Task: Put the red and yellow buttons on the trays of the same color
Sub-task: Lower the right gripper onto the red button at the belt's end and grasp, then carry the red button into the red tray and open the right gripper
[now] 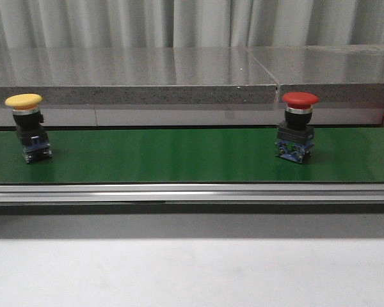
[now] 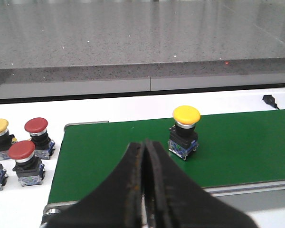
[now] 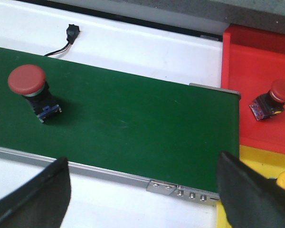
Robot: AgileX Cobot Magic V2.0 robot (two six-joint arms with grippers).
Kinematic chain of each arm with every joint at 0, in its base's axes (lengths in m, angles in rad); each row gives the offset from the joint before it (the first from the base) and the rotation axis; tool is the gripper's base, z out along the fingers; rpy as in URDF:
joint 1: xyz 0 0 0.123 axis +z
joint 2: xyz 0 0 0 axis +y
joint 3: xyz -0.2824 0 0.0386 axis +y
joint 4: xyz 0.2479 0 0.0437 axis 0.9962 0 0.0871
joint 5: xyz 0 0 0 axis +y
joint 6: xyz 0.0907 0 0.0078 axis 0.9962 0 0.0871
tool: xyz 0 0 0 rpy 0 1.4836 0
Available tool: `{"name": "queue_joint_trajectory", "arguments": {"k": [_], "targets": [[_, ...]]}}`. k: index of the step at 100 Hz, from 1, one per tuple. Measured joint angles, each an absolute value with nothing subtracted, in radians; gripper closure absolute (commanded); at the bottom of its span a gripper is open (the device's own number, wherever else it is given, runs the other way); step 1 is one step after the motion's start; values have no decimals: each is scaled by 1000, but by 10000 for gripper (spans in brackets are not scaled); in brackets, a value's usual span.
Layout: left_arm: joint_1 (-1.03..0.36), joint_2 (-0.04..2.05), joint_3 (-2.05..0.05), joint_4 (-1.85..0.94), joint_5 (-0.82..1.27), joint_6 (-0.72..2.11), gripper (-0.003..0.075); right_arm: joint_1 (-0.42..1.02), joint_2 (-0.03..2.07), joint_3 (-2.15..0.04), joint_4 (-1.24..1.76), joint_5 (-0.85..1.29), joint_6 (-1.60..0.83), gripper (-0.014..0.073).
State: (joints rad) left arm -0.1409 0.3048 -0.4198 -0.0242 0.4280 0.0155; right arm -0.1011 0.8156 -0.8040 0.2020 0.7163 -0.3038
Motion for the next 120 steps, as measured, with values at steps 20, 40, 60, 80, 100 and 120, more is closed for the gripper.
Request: {"name": "queue_joint_trajectory", "arguments": {"k": [20,40,60,80,100,120], "targets": [[-141,305,-420,-24,428,16,739,-100,840,-804,202,741,-304,-51],[-141,305,-420,-24,428,16,739,-50,944,-804,202,758,-314,-51],[-141,305,-420,-24,428,16,739,32,1076,-804,205,758,-329,-51],[-141,305,-420,-24,428,16,739,68,1229,-860,208,737,-329,-51],[-141,305,-420,-24,428,16,739,80,1347,-945,208,726,-342,-51],[-141,305,-420,-24,428,16,739,80,1461,-1030,210,711,-353,-51]]}}
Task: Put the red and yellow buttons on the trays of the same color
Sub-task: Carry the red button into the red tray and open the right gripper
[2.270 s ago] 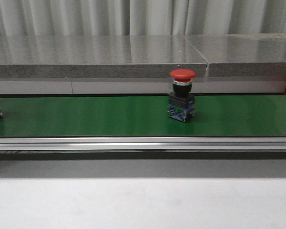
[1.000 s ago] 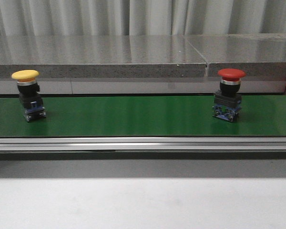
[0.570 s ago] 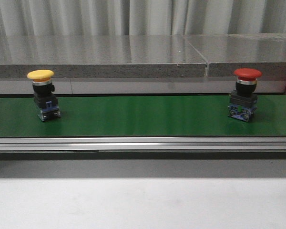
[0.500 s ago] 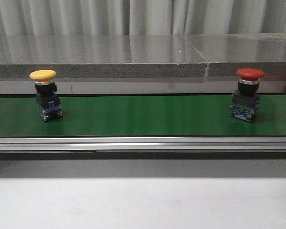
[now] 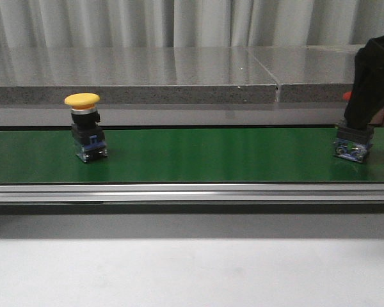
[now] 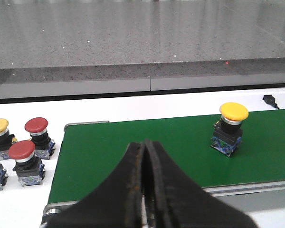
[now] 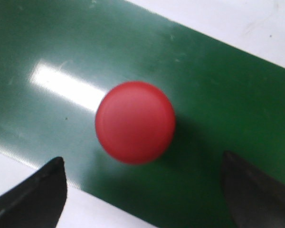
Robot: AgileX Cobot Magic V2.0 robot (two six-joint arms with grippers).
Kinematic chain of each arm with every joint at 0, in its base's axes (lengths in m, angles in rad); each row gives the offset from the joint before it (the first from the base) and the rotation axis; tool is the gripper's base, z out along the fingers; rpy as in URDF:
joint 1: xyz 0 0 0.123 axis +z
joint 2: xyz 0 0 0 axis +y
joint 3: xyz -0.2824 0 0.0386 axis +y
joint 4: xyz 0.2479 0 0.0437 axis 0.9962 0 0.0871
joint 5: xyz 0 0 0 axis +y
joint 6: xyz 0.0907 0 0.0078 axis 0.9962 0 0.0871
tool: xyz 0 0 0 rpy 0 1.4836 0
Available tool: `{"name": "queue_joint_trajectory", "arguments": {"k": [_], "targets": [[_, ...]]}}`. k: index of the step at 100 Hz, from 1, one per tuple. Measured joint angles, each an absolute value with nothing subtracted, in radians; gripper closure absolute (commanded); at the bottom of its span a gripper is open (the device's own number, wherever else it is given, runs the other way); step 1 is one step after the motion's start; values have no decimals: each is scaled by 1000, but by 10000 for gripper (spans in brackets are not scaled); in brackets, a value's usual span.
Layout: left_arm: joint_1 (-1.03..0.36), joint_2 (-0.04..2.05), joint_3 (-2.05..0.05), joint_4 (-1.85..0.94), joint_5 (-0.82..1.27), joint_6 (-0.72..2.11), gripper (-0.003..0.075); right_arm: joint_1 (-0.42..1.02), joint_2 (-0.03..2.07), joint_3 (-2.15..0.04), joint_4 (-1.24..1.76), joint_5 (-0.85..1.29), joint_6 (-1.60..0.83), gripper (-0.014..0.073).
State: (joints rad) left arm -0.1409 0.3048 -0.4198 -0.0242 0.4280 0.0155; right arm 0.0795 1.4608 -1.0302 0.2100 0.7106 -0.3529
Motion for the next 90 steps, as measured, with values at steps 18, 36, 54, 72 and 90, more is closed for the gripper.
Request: {"name": "queue_joint_trajectory", "arguments": {"k": [18,36,54,72,90], "targets": [[-141,305,-420,-24,428,16,739,80,1558,-1084,210,692,-353,-50],[-141,305,-420,-26,428,16,739,80,1613,-1106,202,710,-355,197],[-141,305,-420,-26,428,16,739,80,1616,-1112,198,742,-355,455],[-141,305,-420,-26,428,16,739,80,1616,-1146,194,802,-355,453],[-141,305,-420,-26,428,16,739,77,1616,-1248,187,876,-355,453]]}}
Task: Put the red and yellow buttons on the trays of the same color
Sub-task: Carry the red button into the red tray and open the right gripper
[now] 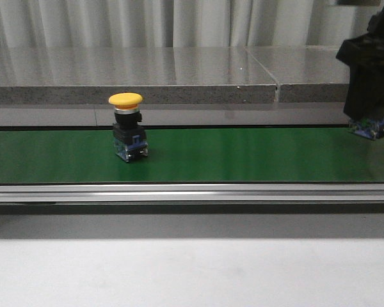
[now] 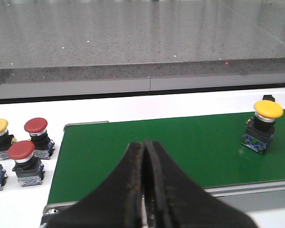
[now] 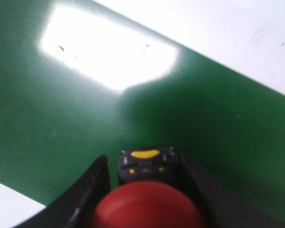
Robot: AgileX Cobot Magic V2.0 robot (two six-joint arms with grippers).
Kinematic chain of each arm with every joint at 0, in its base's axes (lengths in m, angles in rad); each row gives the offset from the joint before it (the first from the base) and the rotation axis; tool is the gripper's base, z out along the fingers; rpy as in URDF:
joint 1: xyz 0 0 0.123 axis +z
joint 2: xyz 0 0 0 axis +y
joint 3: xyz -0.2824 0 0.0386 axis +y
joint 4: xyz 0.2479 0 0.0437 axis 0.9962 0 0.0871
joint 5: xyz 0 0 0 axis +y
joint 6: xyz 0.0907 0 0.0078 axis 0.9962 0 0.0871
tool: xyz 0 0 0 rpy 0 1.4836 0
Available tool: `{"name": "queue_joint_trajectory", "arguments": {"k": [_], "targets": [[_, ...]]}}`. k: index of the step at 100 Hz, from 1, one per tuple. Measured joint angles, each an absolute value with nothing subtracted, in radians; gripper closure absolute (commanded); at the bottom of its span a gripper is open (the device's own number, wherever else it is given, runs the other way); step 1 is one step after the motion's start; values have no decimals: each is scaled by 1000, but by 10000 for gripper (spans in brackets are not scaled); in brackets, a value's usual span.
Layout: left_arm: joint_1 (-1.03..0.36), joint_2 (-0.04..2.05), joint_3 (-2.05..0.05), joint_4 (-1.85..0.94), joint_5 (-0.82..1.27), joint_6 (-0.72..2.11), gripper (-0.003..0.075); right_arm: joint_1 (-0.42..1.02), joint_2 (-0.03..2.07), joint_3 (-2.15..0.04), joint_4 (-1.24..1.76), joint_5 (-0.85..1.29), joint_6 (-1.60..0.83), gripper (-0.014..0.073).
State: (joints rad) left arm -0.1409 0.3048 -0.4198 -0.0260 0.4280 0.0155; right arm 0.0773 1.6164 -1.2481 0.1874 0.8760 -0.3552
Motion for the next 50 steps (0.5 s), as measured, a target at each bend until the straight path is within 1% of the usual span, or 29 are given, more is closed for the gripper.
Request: {"name": "queue_joint_trajectory", "arguments": {"k": [21,35,50], "targets": [[-141,305,-420,-26,428,16,739,0,1616,-1348,187,950,-355,453],[-143,305,-420,-26,428,16,739,-113,1616,-1373,187,972,-355,453],[-143,305,-420,-26,428,16,739,-264,1616,-1376,183,979,-345,453]]}}
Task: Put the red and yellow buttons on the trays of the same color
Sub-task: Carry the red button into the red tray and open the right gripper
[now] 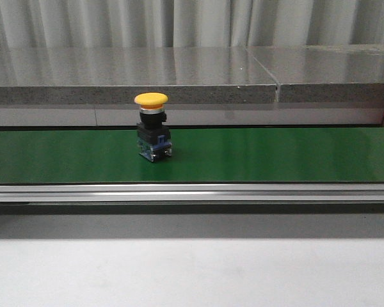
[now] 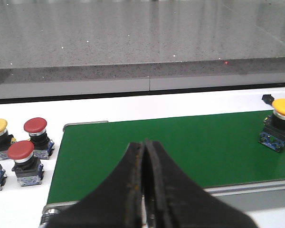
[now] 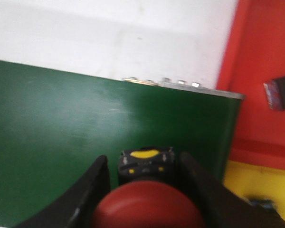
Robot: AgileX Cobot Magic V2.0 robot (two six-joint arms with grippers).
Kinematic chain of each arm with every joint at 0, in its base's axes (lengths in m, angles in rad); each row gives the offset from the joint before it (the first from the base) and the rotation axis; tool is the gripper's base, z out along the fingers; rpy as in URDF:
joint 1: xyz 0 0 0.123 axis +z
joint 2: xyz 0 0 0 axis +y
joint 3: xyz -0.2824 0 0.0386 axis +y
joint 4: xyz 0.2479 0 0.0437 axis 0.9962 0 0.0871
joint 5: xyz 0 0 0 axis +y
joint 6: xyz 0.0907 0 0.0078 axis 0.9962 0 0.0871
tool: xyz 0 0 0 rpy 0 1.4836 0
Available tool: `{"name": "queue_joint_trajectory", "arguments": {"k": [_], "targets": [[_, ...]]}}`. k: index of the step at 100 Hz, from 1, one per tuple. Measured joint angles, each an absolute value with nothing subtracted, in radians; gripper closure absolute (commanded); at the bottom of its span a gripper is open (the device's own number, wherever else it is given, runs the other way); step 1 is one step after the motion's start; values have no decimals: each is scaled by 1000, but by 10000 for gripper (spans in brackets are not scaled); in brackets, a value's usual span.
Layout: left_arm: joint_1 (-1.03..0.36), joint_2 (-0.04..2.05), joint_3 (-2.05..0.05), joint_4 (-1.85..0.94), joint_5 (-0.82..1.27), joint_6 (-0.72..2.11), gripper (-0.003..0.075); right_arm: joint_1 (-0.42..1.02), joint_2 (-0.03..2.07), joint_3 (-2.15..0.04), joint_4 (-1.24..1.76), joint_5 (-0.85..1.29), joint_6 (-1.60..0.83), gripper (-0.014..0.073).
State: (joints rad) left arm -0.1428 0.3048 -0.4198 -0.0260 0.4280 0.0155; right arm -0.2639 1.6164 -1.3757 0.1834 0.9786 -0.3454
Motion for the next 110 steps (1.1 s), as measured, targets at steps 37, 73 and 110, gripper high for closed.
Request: {"name": "queue_joint_trajectory", "arguments": {"k": [37,73,110], "targets": [[-143,305,-420,-26,428,16,739,-500,1621,-1378,189,886,-312,453],[-143,305,-420,-26,428,16,739,-602,1700,-1388,219,834,-310,453],[-143,305,-420,-26,428,16,739,-611,1845,-1567,223,853,-310,453]]}}
